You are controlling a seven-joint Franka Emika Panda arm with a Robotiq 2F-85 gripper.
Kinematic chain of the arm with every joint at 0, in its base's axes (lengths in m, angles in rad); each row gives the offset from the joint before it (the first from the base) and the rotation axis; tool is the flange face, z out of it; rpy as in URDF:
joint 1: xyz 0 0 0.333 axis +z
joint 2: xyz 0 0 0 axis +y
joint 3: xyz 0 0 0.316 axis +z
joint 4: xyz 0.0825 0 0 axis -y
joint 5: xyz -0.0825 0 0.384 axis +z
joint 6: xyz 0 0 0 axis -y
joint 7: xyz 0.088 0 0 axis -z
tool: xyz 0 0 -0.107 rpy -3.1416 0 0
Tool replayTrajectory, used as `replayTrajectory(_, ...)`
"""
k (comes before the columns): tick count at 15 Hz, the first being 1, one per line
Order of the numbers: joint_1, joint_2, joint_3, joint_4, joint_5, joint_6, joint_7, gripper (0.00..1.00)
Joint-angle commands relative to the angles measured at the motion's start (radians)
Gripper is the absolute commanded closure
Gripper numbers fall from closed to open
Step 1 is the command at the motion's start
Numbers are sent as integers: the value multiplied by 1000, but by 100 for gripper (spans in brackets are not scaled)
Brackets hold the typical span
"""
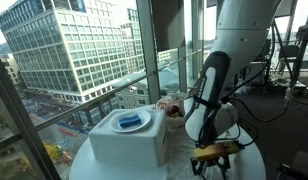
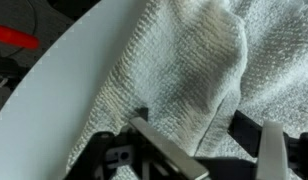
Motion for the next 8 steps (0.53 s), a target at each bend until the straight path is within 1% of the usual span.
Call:
replayTrajectory(1, -3, -7, 4, -12, 26, 12, -32, 51)
replayTrajectory(2, 0, -9, 3, -14, 23, 9, -32, 57)
replayTrajectory(3, 1, -12, 4, -17, 24, 11, -34, 66)
replayTrajectory(4, 4, -15, 3, -19, 22, 9, -32, 73)
replayTrajectory(5, 6, -20, 1, -21, 20, 10, -30, 37)
replayTrajectory(7, 0, -36, 12, -28, 27, 11, -42, 35)
replayTrajectory(8, 1, -45, 15, -32, 27, 9, -45, 30)
